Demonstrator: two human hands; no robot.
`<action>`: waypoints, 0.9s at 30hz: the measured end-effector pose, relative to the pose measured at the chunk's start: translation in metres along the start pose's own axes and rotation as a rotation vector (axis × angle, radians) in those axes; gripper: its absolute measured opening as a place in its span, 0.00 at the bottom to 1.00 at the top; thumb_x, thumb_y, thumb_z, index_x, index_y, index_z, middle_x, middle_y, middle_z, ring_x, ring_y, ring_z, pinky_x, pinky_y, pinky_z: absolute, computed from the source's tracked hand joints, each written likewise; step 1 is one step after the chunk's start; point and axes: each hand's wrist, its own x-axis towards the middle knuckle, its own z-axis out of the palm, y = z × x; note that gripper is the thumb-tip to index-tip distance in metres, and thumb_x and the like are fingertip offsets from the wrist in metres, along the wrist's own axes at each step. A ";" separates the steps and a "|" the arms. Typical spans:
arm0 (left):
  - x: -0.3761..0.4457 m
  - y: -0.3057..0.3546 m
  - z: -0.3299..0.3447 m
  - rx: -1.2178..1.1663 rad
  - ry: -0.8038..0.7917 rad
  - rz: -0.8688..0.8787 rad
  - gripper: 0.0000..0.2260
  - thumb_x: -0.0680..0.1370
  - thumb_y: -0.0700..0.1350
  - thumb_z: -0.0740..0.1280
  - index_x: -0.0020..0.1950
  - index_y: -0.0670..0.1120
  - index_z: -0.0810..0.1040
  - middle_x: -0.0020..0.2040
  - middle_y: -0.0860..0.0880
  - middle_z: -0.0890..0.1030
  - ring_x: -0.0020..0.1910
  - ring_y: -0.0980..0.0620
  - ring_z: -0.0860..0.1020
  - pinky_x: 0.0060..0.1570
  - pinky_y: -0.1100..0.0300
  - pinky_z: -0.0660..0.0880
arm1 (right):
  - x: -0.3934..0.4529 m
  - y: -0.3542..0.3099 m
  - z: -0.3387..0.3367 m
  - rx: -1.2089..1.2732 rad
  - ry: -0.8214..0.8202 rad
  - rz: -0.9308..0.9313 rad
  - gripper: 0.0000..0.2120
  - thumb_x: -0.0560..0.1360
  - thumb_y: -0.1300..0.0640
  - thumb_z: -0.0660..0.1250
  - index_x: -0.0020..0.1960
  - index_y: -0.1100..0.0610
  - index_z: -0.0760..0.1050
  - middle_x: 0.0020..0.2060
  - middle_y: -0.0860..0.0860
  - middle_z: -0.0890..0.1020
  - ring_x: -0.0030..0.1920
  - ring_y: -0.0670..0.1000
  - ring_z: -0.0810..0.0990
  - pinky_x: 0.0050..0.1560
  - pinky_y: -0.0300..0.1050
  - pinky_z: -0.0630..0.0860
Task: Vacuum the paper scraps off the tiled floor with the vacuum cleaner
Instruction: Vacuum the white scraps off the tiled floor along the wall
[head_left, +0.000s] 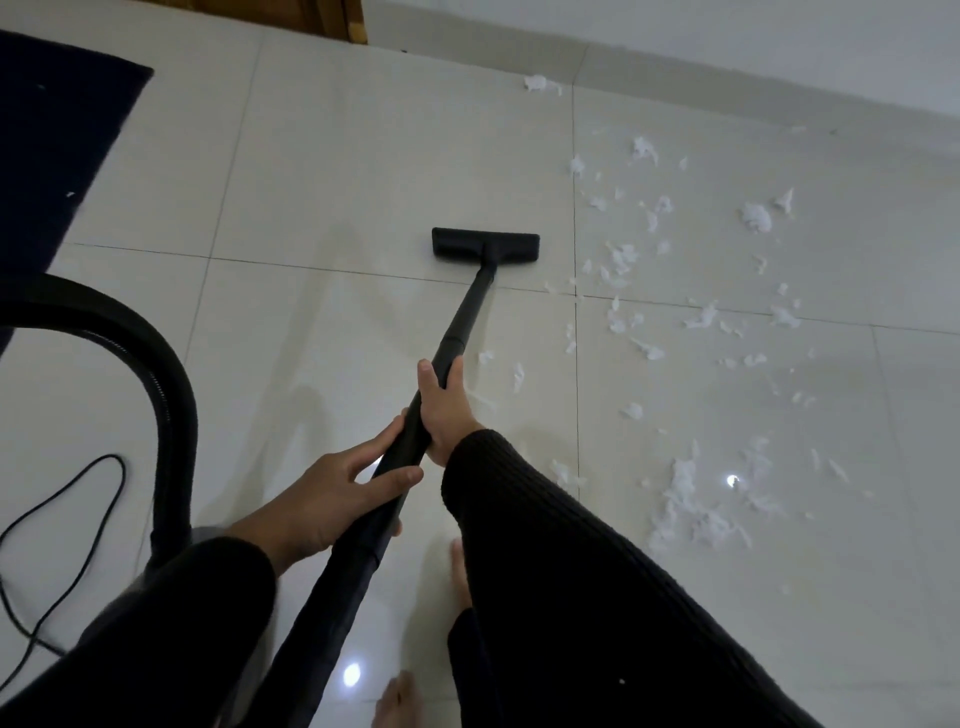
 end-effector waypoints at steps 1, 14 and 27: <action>-0.007 -0.008 0.002 0.002 -0.006 -0.001 0.26 0.76 0.48 0.67 0.71 0.65 0.63 0.27 0.52 0.82 0.28 0.57 0.81 0.27 0.66 0.75 | -0.007 0.008 0.001 -0.002 0.003 -0.001 0.34 0.81 0.45 0.59 0.79 0.40 0.42 0.66 0.53 0.69 0.54 0.56 0.70 0.59 0.55 0.75; -0.064 -0.098 0.025 0.042 -0.047 0.010 0.26 0.76 0.49 0.67 0.69 0.67 0.62 0.27 0.51 0.82 0.27 0.57 0.81 0.26 0.65 0.75 | -0.069 0.101 -0.006 0.020 0.022 0.023 0.32 0.82 0.46 0.57 0.79 0.40 0.42 0.71 0.54 0.67 0.52 0.53 0.75 0.45 0.47 0.76; -0.122 -0.141 0.068 0.061 -0.050 0.027 0.22 0.75 0.51 0.67 0.56 0.76 0.62 0.28 0.49 0.83 0.27 0.56 0.82 0.28 0.64 0.77 | -0.127 0.158 -0.030 0.023 0.011 0.050 0.33 0.82 0.44 0.58 0.79 0.38 0.40 0.72 0.53 0.67 0.58 0.57 0.74 0.55 0.54 0.78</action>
